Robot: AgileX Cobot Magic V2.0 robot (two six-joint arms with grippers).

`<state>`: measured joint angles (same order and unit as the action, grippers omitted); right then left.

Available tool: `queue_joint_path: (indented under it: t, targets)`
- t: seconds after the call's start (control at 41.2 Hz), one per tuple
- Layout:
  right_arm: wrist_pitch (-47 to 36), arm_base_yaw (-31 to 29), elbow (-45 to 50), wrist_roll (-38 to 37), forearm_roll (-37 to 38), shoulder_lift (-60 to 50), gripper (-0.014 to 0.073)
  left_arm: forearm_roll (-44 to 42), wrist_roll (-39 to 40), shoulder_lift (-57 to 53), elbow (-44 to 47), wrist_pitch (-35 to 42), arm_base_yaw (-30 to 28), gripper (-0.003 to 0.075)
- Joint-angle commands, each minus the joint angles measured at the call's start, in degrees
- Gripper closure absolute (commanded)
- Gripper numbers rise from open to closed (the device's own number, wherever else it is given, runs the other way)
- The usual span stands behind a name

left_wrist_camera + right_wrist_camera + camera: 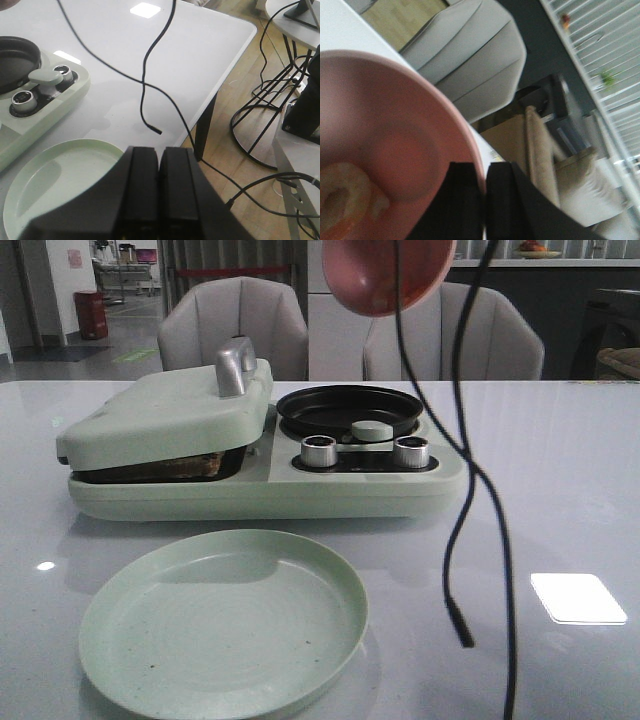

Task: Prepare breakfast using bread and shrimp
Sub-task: 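Tilt the pink bowl over the frying pan to pour the shrimp in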

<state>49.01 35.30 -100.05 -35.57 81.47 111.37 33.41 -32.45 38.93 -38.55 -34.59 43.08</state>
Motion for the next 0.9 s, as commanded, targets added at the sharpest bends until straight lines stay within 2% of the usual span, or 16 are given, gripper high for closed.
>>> queue_joint_path:
  t: [0.0, 0.073, 0.461, 0.704, 0.874]
  targets:
    - [5.1, 1.3, -3.0, -1.5, 17.0, 0.6, 0.0578, 1.5, 0.0, 0.0, -1.6, 3.3, 0.3, 0.0619]
    - [7.5, 1.7, -3.0, -1.5, 22.3, 2.9, 0.0578, 1.5, 0.0, 0.0, -1.6, 3.3, 0.3, 0.0619]
    - [8.0, 1.9, -3.8, -1.5, 22.3, 6.5, 0.0578, 1.5, 0.0, 0.0, -1.6, 3.2, 0.3, 0.0619]
    - [11.9, 1.9, -10.5, 1.1, 22.3, 6.5, 0.0578, 1.5, 0.0, 0.0, -1.6, 3.2, 0.3, 0.0619]
    - [11.2, 1.9, -14.8, 3.9, 22.3, 6.5, 0.0578, 1.5, 0.0, 0.0, -1.6, 3.2, 0.3, 0.0619]
